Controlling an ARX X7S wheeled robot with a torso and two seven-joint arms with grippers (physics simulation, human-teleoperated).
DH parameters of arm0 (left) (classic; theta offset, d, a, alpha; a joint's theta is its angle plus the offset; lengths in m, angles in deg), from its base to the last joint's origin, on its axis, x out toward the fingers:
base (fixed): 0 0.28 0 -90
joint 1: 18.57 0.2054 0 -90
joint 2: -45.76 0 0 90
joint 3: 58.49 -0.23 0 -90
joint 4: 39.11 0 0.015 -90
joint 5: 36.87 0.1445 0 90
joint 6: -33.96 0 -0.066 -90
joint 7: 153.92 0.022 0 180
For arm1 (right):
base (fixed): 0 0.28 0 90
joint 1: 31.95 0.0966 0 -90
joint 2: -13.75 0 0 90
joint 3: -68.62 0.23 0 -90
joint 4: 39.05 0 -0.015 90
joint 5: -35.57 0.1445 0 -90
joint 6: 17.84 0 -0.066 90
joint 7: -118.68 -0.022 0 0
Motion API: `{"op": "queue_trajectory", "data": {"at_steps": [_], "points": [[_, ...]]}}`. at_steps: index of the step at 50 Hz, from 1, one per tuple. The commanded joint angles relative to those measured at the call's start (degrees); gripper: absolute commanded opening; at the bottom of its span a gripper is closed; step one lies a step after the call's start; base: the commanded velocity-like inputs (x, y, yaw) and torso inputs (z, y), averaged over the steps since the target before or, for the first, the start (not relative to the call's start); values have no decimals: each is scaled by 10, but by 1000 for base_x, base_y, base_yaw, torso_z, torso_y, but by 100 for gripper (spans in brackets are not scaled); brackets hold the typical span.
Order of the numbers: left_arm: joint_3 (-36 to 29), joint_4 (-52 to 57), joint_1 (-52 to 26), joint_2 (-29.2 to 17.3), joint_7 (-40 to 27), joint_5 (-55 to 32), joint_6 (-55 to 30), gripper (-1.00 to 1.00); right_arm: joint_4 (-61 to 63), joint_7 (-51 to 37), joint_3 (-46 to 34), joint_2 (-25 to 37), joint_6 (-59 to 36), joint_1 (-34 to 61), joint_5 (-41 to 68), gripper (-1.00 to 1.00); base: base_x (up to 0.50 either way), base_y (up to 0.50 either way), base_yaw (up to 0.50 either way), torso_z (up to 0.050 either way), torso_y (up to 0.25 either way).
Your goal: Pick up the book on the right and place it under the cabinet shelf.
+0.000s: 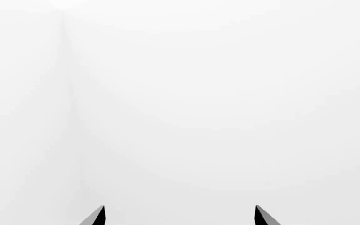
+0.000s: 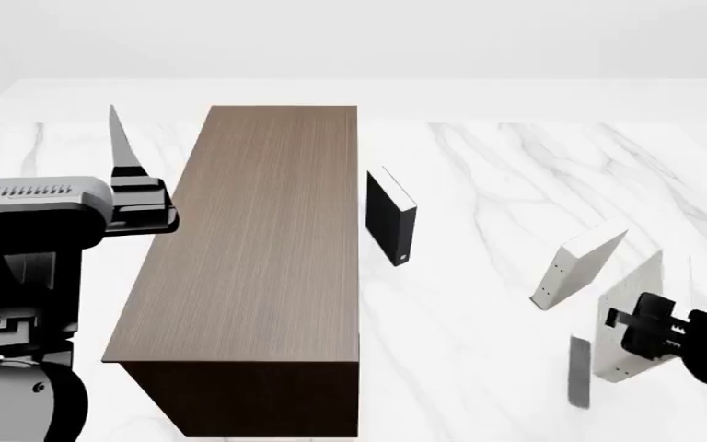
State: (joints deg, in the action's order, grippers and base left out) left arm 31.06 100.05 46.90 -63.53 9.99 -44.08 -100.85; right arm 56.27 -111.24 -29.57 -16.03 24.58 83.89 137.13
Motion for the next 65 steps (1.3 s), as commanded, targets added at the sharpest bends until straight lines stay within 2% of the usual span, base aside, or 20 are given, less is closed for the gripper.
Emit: {"op": "queue_trajectory", "data": {"at_steps": [1,11,21,44,54,65], "points": [[1,1,1,-1,-2,-3,0,100,125,16,82,35,34,-116,23,-100,0,0,0,0,0],[3,6,1,-2,-4,-6,-2,100,159,89,128,32,54,-190,-8,-100,0,0,0,0,1],[6,11,1,-4,-5,-10,-5,100,164,138,118,6,60,-207,-42,-100,0,0,0,0,1],[8,11,1,-7,-9,-14,-4,100,170,162,28,-79,38,-112,-69,-100,0,0,0,0,1],[8,9,1,-8,-12,-15,-3,100,137,181,-16,-128,25,-60,-86,-100,0,0,0,0,1],[11,7,1,-9,-13,-17,-1,100,120,191,-30,-154,23,-29,-80,-100,0,0,0,1,1]]}}
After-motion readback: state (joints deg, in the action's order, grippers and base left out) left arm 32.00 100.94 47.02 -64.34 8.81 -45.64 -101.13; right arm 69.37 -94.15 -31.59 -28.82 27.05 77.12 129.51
